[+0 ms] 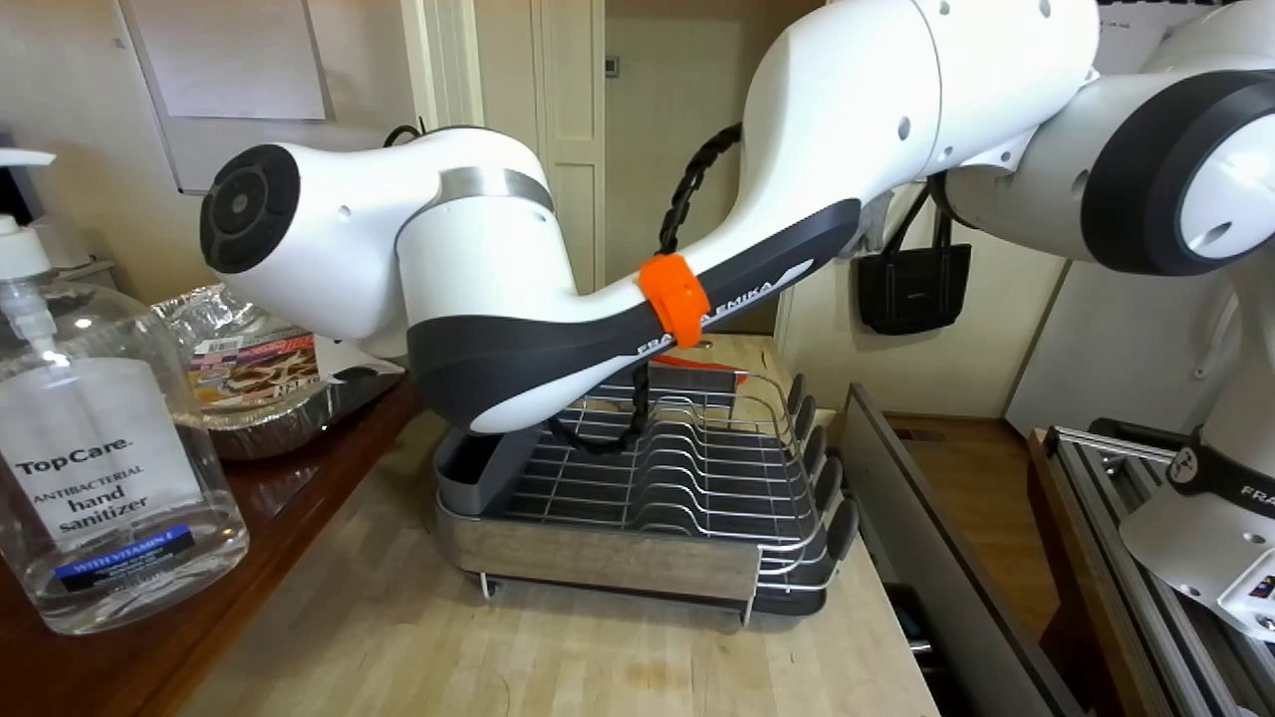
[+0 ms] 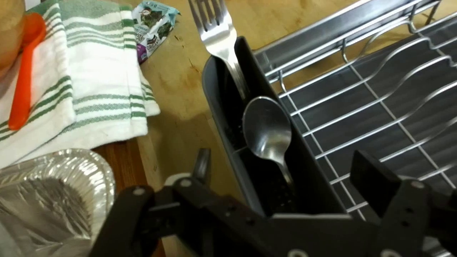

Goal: Put one spoon in the dish rack

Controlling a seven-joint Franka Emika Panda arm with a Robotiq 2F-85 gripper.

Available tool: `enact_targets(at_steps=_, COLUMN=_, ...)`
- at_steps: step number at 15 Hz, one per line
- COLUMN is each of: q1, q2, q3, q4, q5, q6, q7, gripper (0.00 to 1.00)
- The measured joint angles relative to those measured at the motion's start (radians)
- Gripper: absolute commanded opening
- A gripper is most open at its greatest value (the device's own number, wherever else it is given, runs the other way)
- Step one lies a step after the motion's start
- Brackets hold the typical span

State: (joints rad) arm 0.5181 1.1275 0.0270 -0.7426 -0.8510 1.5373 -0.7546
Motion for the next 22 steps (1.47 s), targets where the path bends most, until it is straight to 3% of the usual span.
enact_targets(at_steps=11, q1=-0.009, q2=-0.026, q3=0.021, q4=0.062, q5=0.150, q6=-0.077, q7=0.297, gripper=1.00)
enact_targets(at_steps=22, q1=-0.115, q2=-0.149, q3=0.111, q4=0.050, q5=0.375, q6=-0.014, q7=0.656, gripper=1.00)
